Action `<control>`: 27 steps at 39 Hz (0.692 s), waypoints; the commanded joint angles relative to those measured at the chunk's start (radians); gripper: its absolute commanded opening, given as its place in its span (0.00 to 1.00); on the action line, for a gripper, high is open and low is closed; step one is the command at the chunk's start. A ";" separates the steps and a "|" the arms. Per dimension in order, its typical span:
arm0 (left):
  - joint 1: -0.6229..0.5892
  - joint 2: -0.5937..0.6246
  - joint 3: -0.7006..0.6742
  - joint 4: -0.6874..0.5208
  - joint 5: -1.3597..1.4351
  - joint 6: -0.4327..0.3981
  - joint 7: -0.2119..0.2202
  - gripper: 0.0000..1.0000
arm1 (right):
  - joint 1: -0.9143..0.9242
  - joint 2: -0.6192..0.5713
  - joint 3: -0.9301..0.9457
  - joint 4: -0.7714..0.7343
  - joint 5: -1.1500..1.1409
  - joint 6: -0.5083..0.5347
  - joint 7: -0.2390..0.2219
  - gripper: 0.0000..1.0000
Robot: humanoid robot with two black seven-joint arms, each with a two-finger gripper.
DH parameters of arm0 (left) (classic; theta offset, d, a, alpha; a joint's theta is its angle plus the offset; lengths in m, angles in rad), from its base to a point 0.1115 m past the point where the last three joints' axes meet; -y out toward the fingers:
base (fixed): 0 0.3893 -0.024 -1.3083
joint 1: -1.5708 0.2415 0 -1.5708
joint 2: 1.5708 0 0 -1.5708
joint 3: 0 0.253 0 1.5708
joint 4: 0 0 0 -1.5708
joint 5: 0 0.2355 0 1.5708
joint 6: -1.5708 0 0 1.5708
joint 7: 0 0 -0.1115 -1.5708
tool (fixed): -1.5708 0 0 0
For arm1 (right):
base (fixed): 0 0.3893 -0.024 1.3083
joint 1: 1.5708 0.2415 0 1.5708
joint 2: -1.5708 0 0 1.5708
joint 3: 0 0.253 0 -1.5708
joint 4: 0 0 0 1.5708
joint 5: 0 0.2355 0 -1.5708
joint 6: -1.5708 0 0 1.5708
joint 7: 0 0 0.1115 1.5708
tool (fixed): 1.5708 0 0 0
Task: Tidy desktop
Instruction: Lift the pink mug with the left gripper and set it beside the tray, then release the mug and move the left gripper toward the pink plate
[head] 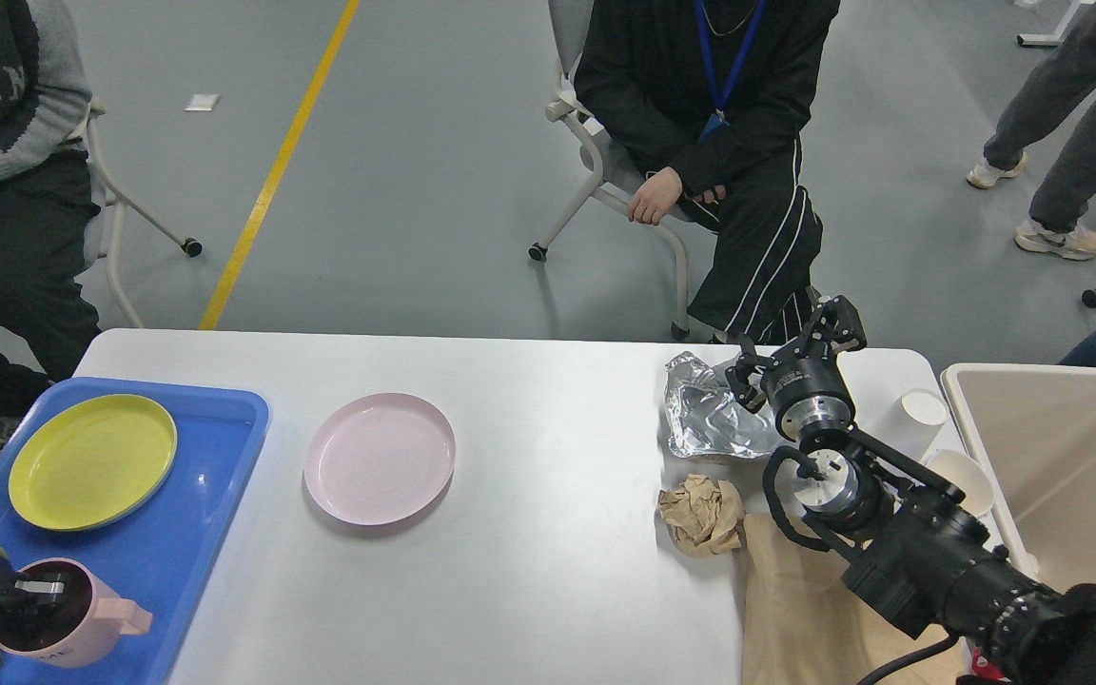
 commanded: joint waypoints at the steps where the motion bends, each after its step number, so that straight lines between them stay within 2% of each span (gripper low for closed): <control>1: 0.020 0.000 -0.016 0.001 0.000 0.018 0.000 0.07 | -0.001 0.000 0.000 0.000 0.000 0.000 0.000 1.00; 6: 0.038 -0.003 -0.018 0.003 0.000 0.024 0.002 0.20 | 0.001 0.000 0.000 0.000 0.000 0.000 0.000 1.00; 8: 0.038 -0.003 -0.018 0.003 -0.002 0.034 -0.002 0.35 | 0.001 0.000 0.000 0.000 0.000 0.000 0.000 1.00; 9: 0.038 -0.001 -0.018 0.003 -0.002 0.029 0.000 0.43 | -0.001 0.000 0.000 0.000 0.000 0.000 0.000 1.00; 10: 0.038 -0.001 -0.018 0.003 -0.006 0.029 0.003 0.66 | 0.001 0.000 0.000 0.000 0.000 0.000 0.000 1.00; 12: 0.035 0.002 -0.020 0.003 -0.010 0.024 0.005 0.93 | 0.001 0.000 0.000 0.000 0.000 0.000 0.000 1.00; 13: 0.035 0.003 -0.020 0.003 -0.010 0.021 0.005 1.00 | -0.001 0.000 0.000 0.000 0.000 0.000 0.000 1.00; 27: -0.026 0.060 -0.018 0.011 -0.019 0.017 0.000 0.99 | 0.001 0.000 0.000 0.000 0.000 0.000 0.000 1.00</control>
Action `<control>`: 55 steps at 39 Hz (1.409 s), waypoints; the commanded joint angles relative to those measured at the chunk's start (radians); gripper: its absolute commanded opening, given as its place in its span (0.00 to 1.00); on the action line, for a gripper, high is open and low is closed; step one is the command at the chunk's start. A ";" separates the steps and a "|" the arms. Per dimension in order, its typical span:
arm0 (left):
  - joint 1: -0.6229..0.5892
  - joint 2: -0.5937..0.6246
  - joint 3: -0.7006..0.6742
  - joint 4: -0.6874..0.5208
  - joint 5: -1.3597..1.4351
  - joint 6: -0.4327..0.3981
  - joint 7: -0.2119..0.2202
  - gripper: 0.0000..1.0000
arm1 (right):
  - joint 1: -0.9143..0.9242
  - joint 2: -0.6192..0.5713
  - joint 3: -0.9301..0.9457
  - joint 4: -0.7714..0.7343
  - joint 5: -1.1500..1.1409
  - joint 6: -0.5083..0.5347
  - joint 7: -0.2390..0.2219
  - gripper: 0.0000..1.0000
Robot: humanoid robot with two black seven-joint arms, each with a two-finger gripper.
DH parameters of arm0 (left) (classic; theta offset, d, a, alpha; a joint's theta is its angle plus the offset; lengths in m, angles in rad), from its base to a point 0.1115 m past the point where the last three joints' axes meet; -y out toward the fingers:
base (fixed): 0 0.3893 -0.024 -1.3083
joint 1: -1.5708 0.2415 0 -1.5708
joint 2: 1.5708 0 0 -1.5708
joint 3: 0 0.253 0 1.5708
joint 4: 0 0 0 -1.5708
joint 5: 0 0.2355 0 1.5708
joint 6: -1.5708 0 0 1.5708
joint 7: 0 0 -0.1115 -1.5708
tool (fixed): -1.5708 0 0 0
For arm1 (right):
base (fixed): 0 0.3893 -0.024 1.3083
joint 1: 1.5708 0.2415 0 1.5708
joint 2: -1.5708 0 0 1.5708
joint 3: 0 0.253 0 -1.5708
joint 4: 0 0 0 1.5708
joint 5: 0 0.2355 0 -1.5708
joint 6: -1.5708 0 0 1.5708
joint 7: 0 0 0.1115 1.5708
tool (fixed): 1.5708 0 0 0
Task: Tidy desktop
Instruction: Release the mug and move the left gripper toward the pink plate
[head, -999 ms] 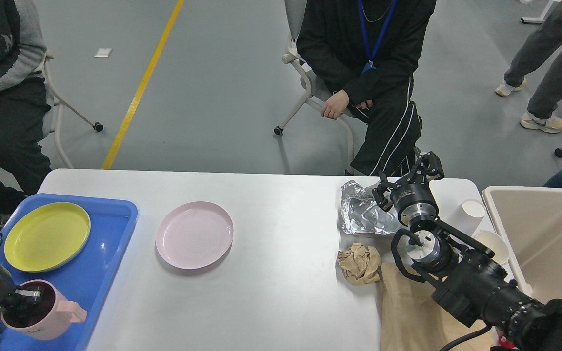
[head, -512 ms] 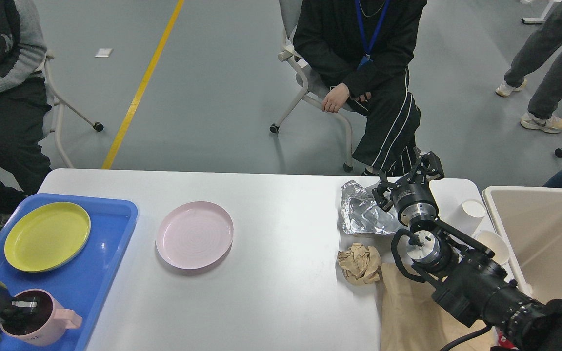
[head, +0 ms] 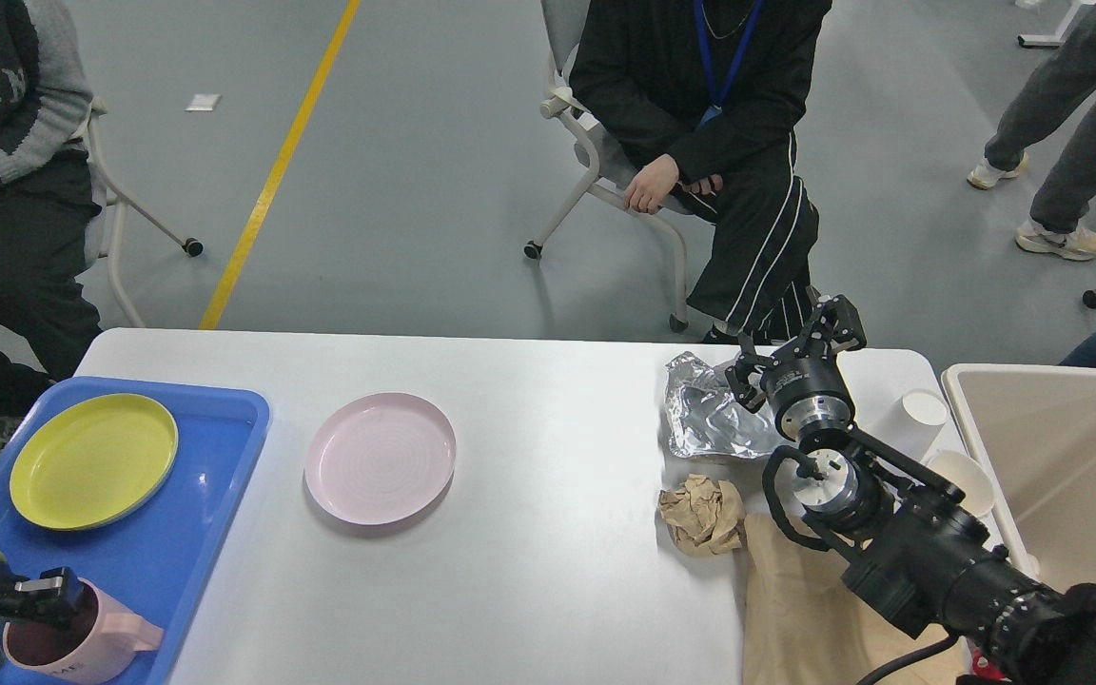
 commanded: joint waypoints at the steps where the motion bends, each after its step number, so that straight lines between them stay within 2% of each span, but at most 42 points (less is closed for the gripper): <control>1: -0.054 0.039 0.000 0.005 -0.003 -0.008 -0.003 0.99 | 0.000 0.000 0.000 0.000 0.001 0.000 0.000 1.00; 4: -0.114 0.062 -0.001 0.005 -0.003 -0.052 -0.007 0.99 | 0.000 0.000 0.000 0.000 0.000 0.000 0.000 1.00; 7: -0.163 0.075 -0.003 0.006 -0.003 -0.147 -0.007 0.99 | 0.000 0.000 0.000 0.000 0.000 0.000 0.000 1.00; 10: -0.219 0.075 -0.018 0.025 -0.006 -0.274 -0.010 0.99 | 0.000 0.000 0.000 0.000 0.001 0.000 0.000 1.00; 11: -0.250 0.073 -0.044 0.042 -0.009 -0.354 -0.009 0.99 | -0.002 0.000 0.000 0.002 0.000 0.000 0.000 1.00; 14: -0.272 0.065 -0.088 0.057 -0.026 -0.469 -0.004 0.99 | -0.002 0.000 0.000 0.000 0.000 0.000 0.000 1.00; 15: -0.285 0.064 -0.111 0.060 -0.037 -0.539 -0.003 0.99 | 0.000 0.000 0.000 0.000 0.000 0.000 0.000 1.00; 18: -0.321 0.056 -0.136 0.062 -0.046 -0.607 -0.001 0.99 | -0.002 0.000 0.000 0.002 0.000 0.000 0.000 1.00; 22: -0.358 0.035 -0.162 0.063 -0.055 -0.617 0.000 0.98 | -0.002 0.000 0.000 0.000 0.001 0.000 0.000 1.00; 29: -0.309 -0.045 -0.191 0.066 -0.210 -0.493 0.003 0.98 | 0.000 0.000 0.000 0.000 0.001 0.000 0.000 1.00; 35: -0.189 -0.155 -0.197 0.060 -0.445 -0.251 0.005 0.97 | 0.000 0.000 0.000 0.000 0.001 0.000 0.000 1.00; 39: -0.126 -0.172 -0.249 0.048 -0.482 -0.158 0.005 0.97 | 0.000 0.000 0.000 0.000 0.000 0.000 0.000 1.00; 48: -0.011 -0.180 -0.391 0.042 -0.486 -0.022 0.006 0.96 | 0.000 0.000 0.000 0.000 0.000 0.000 0.000 1.00; 55: 0.078 -0.240 -0.452 0.042 -0.486 0.145 0.012 0.96 | 0.000 0.000 0.000 0.000 0.000 0.000 0.000 1.00</control>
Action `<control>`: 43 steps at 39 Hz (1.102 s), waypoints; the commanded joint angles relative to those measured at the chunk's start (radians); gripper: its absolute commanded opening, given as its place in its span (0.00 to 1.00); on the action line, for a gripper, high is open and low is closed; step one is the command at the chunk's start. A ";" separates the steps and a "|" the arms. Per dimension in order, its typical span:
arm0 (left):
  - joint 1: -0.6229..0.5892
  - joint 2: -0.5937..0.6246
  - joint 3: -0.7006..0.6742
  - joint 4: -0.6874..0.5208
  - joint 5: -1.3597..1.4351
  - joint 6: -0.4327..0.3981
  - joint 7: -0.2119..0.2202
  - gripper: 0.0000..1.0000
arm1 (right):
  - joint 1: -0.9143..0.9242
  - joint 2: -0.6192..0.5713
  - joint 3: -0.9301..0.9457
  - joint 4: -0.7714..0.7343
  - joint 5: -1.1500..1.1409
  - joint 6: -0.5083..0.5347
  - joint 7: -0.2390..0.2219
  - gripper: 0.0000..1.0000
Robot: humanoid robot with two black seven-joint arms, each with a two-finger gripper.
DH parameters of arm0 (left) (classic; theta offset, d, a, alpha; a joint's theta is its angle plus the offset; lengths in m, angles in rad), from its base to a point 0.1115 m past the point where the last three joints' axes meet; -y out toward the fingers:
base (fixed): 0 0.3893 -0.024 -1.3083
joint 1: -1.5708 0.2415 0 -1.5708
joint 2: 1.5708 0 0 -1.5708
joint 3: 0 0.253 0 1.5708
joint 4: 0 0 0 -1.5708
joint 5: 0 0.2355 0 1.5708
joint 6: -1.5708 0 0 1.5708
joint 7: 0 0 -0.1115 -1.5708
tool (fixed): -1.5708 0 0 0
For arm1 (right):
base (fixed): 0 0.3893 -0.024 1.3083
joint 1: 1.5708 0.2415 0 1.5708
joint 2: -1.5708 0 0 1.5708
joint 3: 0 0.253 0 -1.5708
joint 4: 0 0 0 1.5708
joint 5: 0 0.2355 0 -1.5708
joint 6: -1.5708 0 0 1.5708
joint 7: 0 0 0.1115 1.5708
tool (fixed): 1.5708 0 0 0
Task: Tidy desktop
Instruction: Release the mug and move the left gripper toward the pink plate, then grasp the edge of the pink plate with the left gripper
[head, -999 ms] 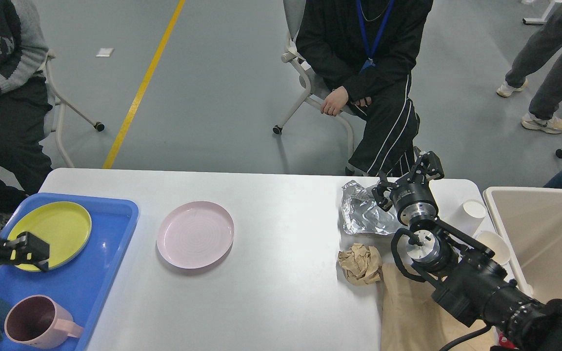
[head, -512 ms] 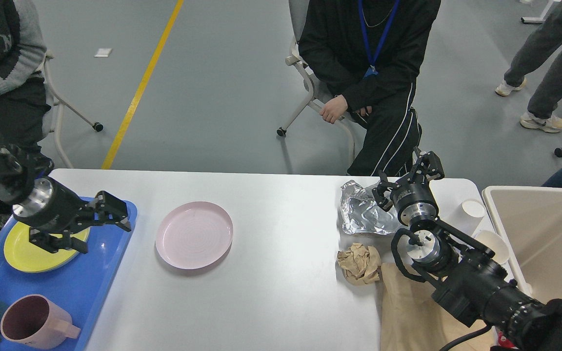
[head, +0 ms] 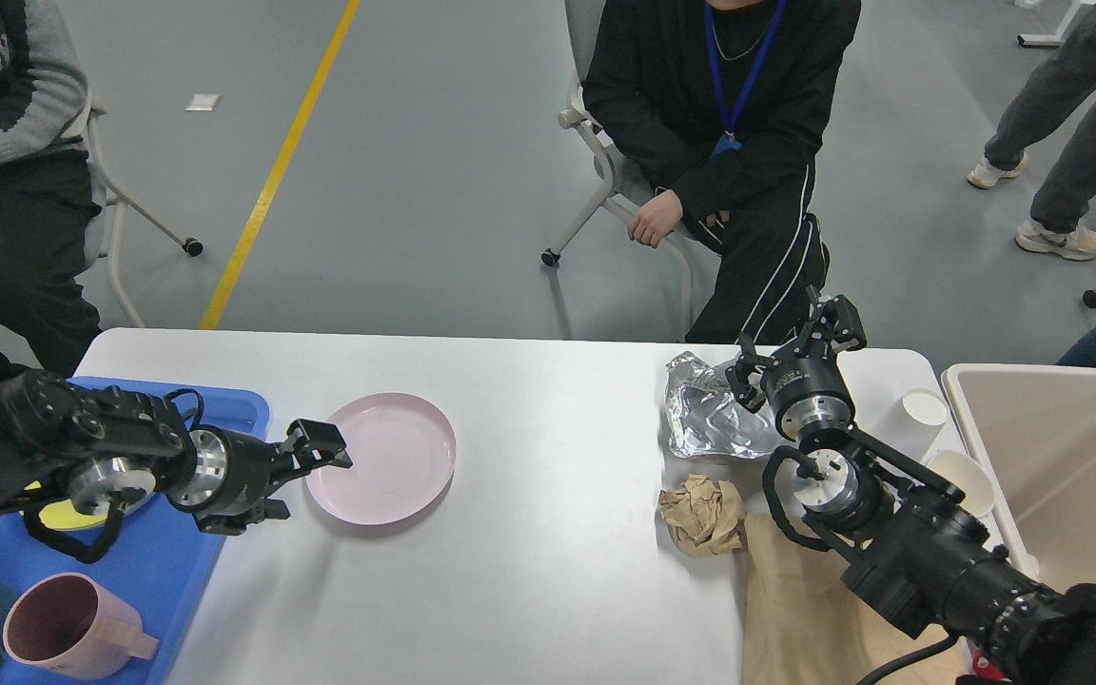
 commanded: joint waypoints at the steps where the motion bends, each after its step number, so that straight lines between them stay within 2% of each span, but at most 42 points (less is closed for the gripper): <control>1: 0.055 -0.044 -0.030 0.001 -0.001 0.113 0.006 0.96 | 0.000 0.000 0.000 0.000 0.000 0.000 0.000 1.00; 4: 0.084 -0.049 -0.050 0.001 -0.001 0.181 0.007 0.96 | 0.000 0.000 0.000 0.000 0.001 0.000 0.000 1.00; 7: 0.103 -0.053 -0.073 0.001 -0.001 0.215 0.007 0.96 | 0.000 0.000 0.000 0.000 0.000 0.000 0.000 1.00; 11: 0.109 -0.060 -0.078 0.001 0.001 0.218 0.021 0.96 | 0.000 0.000 0.000 0.000 0.000 0.000 0.000 1.00; 16: 0.112 -0.060 -0.072 0.001 0.001 0.219 0.092 0.96 | 0.000 0.000 0.000 0.000 0.000 0.000 0.000 1.00; 19: 0.115 -0.060 -0.065 0.004 0.001 0.224 0.116 0.96 | 0.000 0.000 0.000 0.000 0.000 0.000 0.000 1.00; 28: 0.137 -0.060 -0.067 0.009 0.001 0.293 0.118 0.93 | 0.000 0.000 0.000 0.000 0.000 0.000 0.000 1.00; 43: 0.161 -0.073 -0.079 0.012 -0.001 0.331 0.113 0.72 | 0.000 0.000 0.000 0.000 0.000 0.000 0.000 1.00</control>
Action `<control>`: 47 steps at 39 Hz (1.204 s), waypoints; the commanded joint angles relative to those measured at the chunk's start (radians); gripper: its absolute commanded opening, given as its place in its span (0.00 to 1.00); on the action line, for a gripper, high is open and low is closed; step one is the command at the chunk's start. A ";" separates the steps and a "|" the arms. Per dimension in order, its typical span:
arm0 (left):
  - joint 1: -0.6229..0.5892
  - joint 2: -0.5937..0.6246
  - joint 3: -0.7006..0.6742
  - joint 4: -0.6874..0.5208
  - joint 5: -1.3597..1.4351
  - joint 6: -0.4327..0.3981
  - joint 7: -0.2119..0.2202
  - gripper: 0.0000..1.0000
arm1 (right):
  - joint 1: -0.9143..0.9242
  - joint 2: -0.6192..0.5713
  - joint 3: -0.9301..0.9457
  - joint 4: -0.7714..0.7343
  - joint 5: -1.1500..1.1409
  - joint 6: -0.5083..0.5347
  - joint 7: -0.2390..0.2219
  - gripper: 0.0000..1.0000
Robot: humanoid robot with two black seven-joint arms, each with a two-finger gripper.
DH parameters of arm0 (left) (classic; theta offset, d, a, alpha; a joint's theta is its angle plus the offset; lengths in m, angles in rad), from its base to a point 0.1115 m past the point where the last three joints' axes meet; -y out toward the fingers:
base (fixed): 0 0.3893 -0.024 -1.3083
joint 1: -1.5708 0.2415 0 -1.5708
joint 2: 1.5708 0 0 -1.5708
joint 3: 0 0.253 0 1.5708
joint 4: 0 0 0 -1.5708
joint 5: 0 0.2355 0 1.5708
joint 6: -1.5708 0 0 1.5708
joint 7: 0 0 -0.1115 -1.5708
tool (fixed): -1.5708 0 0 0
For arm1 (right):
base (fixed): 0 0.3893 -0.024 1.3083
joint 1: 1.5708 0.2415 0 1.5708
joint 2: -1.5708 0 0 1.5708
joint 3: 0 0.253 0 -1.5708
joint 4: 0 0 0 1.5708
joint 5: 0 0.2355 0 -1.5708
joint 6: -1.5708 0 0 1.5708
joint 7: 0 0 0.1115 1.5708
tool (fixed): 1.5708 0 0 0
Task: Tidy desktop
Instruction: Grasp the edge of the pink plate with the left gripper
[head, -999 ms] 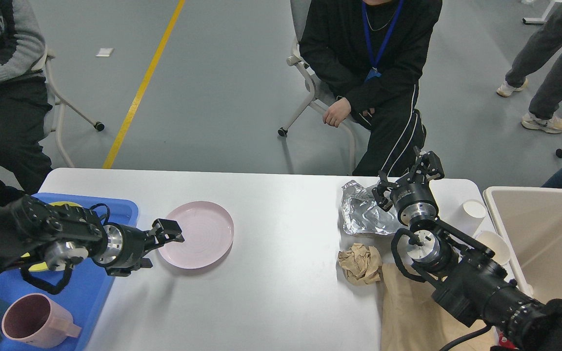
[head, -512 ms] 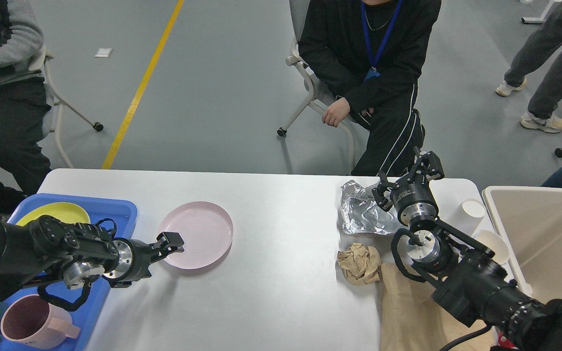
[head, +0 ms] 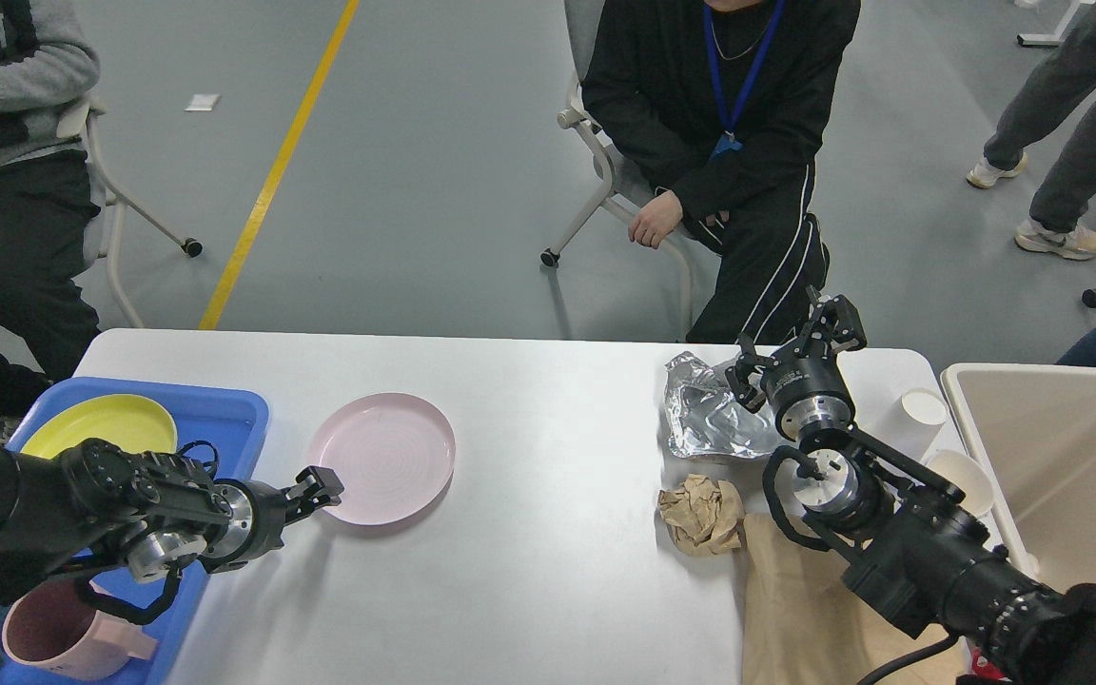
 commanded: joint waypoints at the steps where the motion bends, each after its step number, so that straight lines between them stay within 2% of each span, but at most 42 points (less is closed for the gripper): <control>1: 0.008 -0.003 -0.004 0.001 0.000 0.036 -0.002 0.71 | 0.000 0.000 0.000 0.000 0.000 0.000 0.000 1.00; 4: 0.017 -0.009 -0.013 0.003 -0.002 0.059 -0.002 0.70 | 0.000 0.000 0.000 0.000 0.000 0.000 0.000 1.00; 7: 0.023 -0.009 -0.021 0.006 -0.002 0.068 -0.002 0.64 | 0.000 0.000 0.000 0.000 0.000 0.000 0.000 1.00; 8: 0.025 -0.009 -0.024 0.007 -0.002 0.073 -0.002 0.58 | 0.000 0.000 0.000 0.000 0.000 0.000 0.000 1.00; 15: 0.032 -0.014 -0.024 0.009 -0.002 0.074 -0.005 0.36 | 0.000 0.000 0.000 0.000 0.000 0.000 0.000 1.00; 16: 0.033 -0.017 -0.024 0.012 -0.002 0.076 -0.007 0.30 | 0.000 0.000 0.000 0.000 0.000 0.000 0.000 1.00; 20: 0.039 -0.019 -0.027 0.018 -0.002 0.082 -0.007 0.22 | 0.000 0.000 0.000 0.000 0.000 0.000 0.000 1.00; 23: 0.045 -0.023 -0.041 0.019 -0.002 0.109 -0.005 0.21 | 0.000 0.000 0.000 0.000 0.000 0.000 0.000 1.00; 27: 0.063 -0.029 -0.075 0.021 -0.002 0.207 -0.001 0.19 | 0.000 0.000 0.000 0.000 0.001 0.000 0.000 1.00; 29: 0.069 -0.034 -0.079 0.021 -0.002 0.229 0.001 0.19 | 0.000 0.000 0.000 0.000 0.001 0.000 0.000 1.00; 47: 0.092 -0.042 -0.086 0.029 -0.002 0.237 0.002 0.20 | 0.000 0.000 0.000 0.000 0.001 0.000 0.000 1.00</control>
